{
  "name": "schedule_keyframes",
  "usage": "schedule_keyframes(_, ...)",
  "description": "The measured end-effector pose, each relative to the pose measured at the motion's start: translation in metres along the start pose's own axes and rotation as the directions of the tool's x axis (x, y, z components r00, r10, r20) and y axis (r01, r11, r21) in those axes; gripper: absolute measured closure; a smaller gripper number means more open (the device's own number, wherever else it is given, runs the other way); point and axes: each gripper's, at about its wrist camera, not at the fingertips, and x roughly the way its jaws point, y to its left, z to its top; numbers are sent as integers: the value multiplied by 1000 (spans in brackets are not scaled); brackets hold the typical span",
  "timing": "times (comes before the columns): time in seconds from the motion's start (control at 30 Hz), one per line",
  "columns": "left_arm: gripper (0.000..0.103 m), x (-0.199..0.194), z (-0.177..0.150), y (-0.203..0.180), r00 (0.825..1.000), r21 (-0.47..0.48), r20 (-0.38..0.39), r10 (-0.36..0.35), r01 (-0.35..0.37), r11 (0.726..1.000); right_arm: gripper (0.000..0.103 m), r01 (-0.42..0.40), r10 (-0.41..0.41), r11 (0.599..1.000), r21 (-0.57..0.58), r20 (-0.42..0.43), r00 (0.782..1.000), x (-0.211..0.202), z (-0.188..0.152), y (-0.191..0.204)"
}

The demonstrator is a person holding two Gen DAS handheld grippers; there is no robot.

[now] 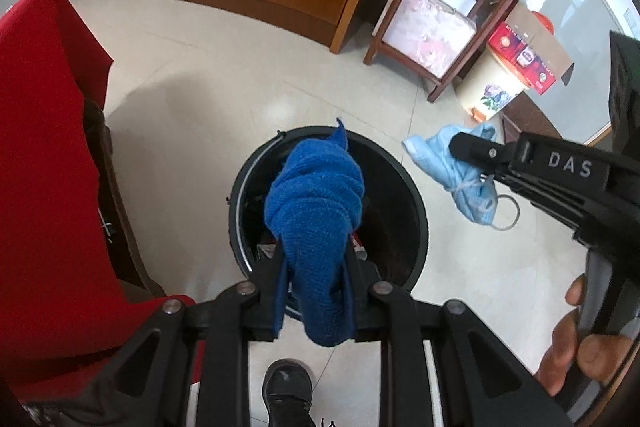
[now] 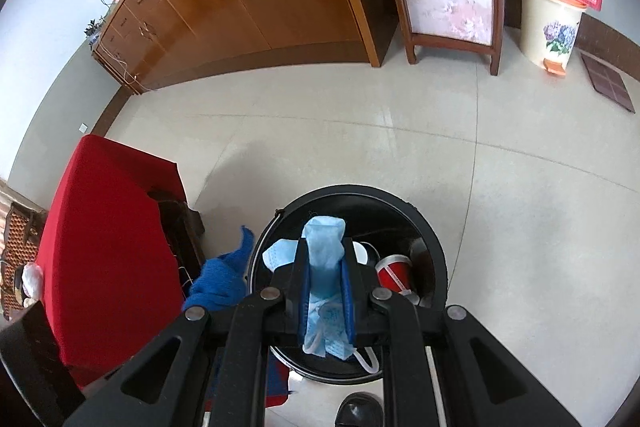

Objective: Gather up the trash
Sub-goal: 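Open both tools to drop the cloth and mask into the bin, then move both open tools back toward the beige cloth and plastic bag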

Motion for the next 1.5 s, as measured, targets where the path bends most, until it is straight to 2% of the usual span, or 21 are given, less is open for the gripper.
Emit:
schedule_keyframes(0.17,74,13,1,-2,1000,-11,-29,1,-2,1000,86,21,-20,999,29,-32,999,14,3,-4)
schedule_keyframes(0.27,64,16,1,-4,1000,-2,-31,-1,1,1000,70,36,-34,998,53,-37,999,14,3,-5)
schedule_keyframes(0.33,51,17,3,-6,1000,8,-27,-2,2,1000,67,50,-49,997,65,-30,998,12,4,-7)
schedule_keyframes(0.37,50,16,3,-6,1000,9,-20,3,-3,1000,64,48,-46,996,69,-26,999,11,4,-8)
schedule_keyframes(0.67,49,-25,7,11,996,-38,68,53,-51,998,63,64,-68,996,62,66,996,-18,5,3)
schedule_keyframes(0.73,49,-38,7,14,993,-46,93,72,-68,997,58,72,-75,996,43,82,994,-24,4,9)
schedule_keyframes(0.8,49,-57,5,17,988,-45,121,93,-88,995,49,81,-84,996,28,97,992,-31,1,13)
schedule_keyframes(0.9,49,-79,4,21,982,-53,155,112,-105,993,45,82,-83,997,11,108,991,-40,-6,18)
schedule_keyframes(1.1,49,-129,-3,36,961,-80,230,156,-141,987,45,62,-55,997,-43,146,988,-61,-24,45)
schedule_keyframes(1.2,48,-153,-11,53,948,-128,258,185,-157,979,44,64,-47,994,-93,172,984,-72,-34,67)
schedule_keyframes(1.3,47,-180,-20,74,926,-180,297,234,-187,966,39,57,-29,988,-143,188,982,-82,-45,92)
schedule_keyframes(1.37,46,-194,-26,84,911,-207,318,261,-202,957,38,28,7,982,-186,186,982,-88,-57,115)
schedule_keyframes(1.5,38,-221,-41,111,872,-273,353,339,-250,929,33,-33,89,960,-277,194,977,-100,-77,165)
